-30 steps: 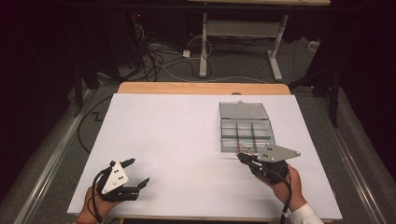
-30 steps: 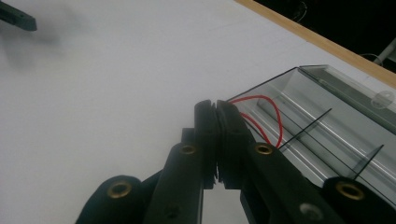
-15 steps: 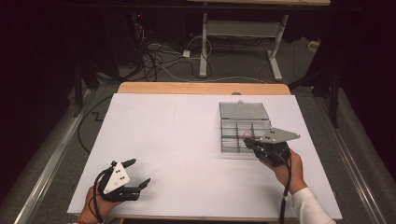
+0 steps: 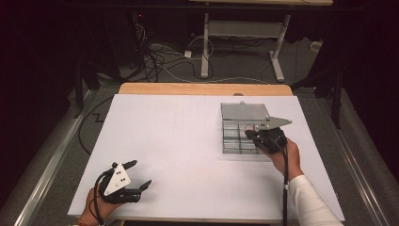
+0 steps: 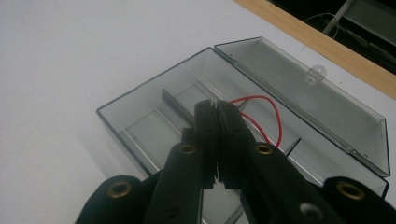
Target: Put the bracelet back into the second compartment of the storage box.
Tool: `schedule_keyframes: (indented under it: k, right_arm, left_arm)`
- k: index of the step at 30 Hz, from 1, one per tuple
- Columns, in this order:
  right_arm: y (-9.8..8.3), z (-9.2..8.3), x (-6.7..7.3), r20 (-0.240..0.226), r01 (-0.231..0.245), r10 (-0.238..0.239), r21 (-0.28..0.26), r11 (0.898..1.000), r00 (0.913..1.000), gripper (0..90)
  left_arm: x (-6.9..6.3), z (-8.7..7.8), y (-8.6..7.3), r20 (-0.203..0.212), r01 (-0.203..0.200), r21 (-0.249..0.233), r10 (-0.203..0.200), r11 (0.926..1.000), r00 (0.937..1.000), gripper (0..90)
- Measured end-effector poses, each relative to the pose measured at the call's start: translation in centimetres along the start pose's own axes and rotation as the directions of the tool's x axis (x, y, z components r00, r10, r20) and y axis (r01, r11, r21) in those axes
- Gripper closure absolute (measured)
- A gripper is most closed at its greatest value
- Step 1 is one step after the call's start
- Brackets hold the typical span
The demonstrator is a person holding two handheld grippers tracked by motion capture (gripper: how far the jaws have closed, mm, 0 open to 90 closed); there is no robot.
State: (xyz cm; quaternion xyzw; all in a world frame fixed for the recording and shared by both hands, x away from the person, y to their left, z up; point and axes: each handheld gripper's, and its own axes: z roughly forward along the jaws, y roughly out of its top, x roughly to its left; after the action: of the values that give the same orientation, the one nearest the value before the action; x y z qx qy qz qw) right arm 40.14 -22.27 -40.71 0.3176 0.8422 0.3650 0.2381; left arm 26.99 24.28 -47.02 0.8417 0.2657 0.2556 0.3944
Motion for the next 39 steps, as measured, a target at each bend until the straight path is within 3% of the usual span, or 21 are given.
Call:
schedule_keyframes:
  k: [17, 39]
  right_arm:
    - [1.0, 2.7, -2.0, 0.054, -0.036, 0.032, 0.074, 0.997, 0.998, 88.7]
    - [1.1, 4.5, -2.5, 0.099, -0.053, 0.041, 0.124, 0.991, 0.9943, 87.2]
  left_arm:
    - [0.0, 0.1, 0.0, 0.004, -0.002, 0.003, 0.002, 1.0, 1.0, 17.8]
    - [0.0, 0.1, -0.1, 0.007, -0.007, 0.007, 0.007, 1.0, 0.9999, 17.8]
